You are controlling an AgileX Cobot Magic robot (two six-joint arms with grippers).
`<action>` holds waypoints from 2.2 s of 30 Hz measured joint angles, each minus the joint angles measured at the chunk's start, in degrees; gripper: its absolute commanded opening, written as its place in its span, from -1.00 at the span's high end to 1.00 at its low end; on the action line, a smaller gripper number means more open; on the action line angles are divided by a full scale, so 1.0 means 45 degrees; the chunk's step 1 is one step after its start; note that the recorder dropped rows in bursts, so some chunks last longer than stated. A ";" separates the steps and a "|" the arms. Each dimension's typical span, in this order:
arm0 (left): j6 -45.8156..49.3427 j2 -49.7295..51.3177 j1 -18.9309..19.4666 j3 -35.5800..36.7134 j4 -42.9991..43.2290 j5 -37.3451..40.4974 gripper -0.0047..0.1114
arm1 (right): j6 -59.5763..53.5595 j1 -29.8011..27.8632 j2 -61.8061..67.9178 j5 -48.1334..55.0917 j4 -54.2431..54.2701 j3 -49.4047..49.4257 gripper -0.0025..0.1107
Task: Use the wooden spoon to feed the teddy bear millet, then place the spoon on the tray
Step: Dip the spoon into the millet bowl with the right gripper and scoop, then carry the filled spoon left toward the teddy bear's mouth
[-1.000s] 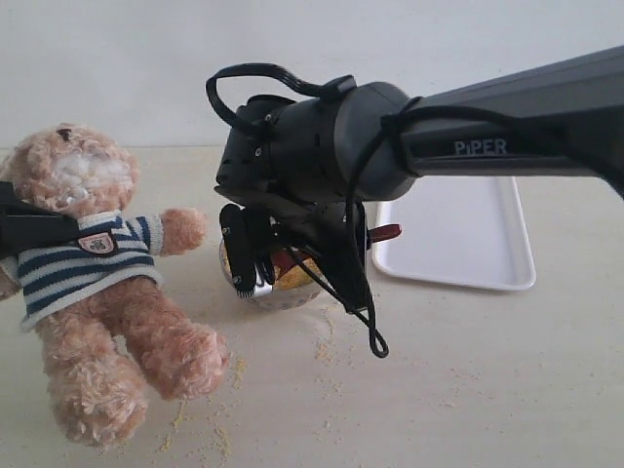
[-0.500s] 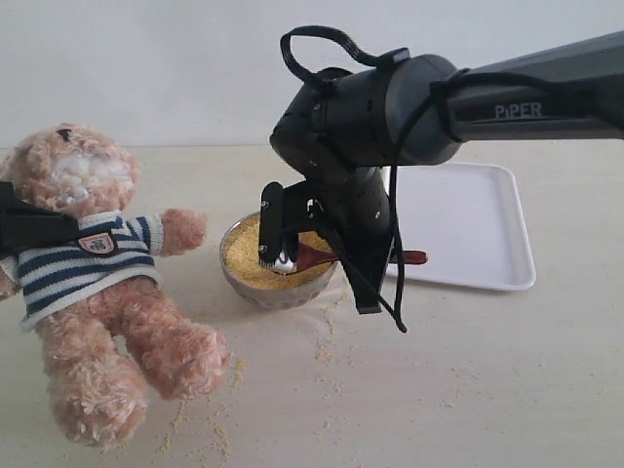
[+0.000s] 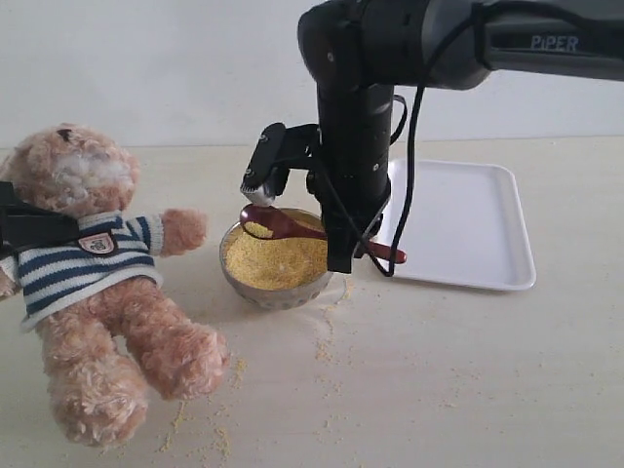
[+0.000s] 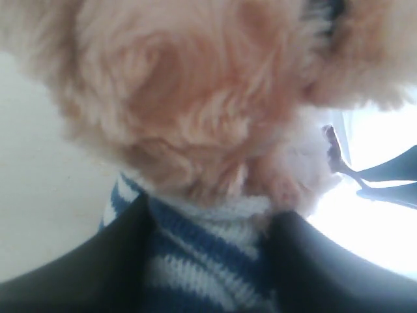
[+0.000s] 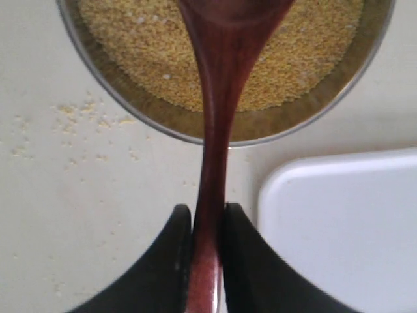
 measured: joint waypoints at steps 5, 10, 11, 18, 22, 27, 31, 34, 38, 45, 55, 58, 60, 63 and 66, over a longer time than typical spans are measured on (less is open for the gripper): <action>0.0000 0.0000 0.0000 0.0000 0.0267 0.0047 0.83 | -0.0280 -0.0452 0.0000 0.0318 0.1408 -0.0052 0.96; -0.0250 0.0000 0.0000 0.0000 0.0762 0.0684 0.83 | -0.0262 -0.0855 0.0000 0.0349 0.2586 -0.0052 0.96; -0.0466 0.0000 0.0000 0.0000 0.0926 0.1015 0.83 | -0.0182 -0.0874 0.0000 0.0349 0.2740 -0.0052 0.96; -0.2251 0.0000 0.0000 0.0532 0.1861 0.2545 0.83 | 0.1186 -0.0884 -0.0209 0.0349 0.3076 -0.0052 0.96; -0.2745 -0.0023 0.0000 0.1918 0.2418 0.2440 0.83 | 0.1827 -0.0884 -0.1113 0.0349 0.3664 -0.0052 0.96; -0.2823 0.0023 0.0000 0.2248 0.2126 0.2634 0.83 | 0.2543 -0.0698 -0.1795 0.0374 0.4218 -0.0052 0.96; -0.2823 0.0237 -0.0290 0.2248 0.1313 0.2650 0.83 | 0.3267 0.0419 -0.1876 0.0419 0.4218 -0.0052 0.96; -0.2823 0.0776 -0.0963 0.2248 0.1313 0.2904 0.83 | 0.4097 0.0755 -0.1876 0.0419 0.4287 -0.0052 0.96; -0.2660 0.1165 -0.1224 0.2297 0.1202 0.3118 0.83 | 0.5068 0.0768 -0.1876 0.0419 0.4069 -0.0052 0.96; -0.2322 0.1166 -0.1224 0.2297 0.0939 0.3566 0.83 | 0.5929 0.0768 -0.1657 0.0419 0.2799 -0.0052 0.96; -0.2165 0.1166 -0.1224 0.2297 0.0920 0.3651 0.83 | 0.6096 0.0803 -0.1373 0.0419 0.2982 -0.0029 0.96; -0.2040 0.1166 -0.1224 0.2297 0.0817 0.3651 0.83 | 0.6138 0.1000 -0.1373 0.0419 0.3009 -0.0029 0.96; -0.1899 0.1166 -0.1224 0.2297 0.0733 0.3651 0.83 | 0.6138 0.1212 -0.1373 0.0419 0.3009 -0.0029 0.96; -0.1848 0.1166 -0.1224 0.2267 0.0703 0.3651 0.83 | 0.6138 0.1549 -0.1373 0.0419 0.2943 -0.0010 0.96; -0.1826 0.1166 -0.1224 0.2030 0.0764 0.3651 0.83 | 0.6244 0.1911 -0.1373 0.0419 0.2520 -0.0010 0.96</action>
